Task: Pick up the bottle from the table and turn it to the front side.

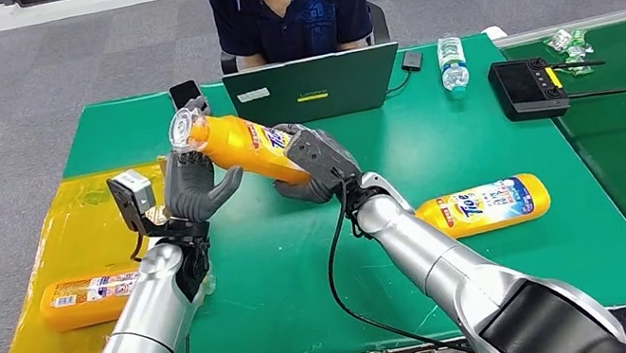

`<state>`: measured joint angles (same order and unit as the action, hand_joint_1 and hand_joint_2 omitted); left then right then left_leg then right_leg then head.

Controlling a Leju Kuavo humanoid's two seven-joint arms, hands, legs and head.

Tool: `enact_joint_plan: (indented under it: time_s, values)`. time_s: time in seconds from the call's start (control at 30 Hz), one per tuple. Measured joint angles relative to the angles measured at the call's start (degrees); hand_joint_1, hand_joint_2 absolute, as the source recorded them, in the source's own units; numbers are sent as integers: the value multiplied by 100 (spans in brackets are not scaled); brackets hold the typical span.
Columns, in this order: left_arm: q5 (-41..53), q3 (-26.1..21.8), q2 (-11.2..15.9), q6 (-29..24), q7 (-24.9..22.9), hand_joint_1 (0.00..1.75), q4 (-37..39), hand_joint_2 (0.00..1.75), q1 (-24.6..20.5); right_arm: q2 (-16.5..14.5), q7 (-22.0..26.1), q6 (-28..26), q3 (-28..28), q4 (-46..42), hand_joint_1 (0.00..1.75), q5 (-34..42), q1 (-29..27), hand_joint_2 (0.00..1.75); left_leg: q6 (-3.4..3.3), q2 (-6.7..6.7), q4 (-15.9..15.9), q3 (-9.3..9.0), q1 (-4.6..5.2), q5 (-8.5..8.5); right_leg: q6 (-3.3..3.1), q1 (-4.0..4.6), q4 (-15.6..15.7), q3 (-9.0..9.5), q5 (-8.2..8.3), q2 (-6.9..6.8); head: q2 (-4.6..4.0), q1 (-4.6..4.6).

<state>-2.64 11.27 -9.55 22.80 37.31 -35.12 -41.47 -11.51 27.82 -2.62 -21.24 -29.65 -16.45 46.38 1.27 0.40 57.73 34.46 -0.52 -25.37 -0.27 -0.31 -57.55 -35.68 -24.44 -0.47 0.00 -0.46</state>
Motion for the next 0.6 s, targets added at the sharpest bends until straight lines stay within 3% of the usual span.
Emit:
enact_joint_plan:
  time_s: [0.6]
  values:
    - [-28,-15,-274,255,0,0,495,175,-121,-32,-9,28,1,145,175,-73,25,175,0,0,0,0,0,0,0,0,0,0,0,0,0,0]
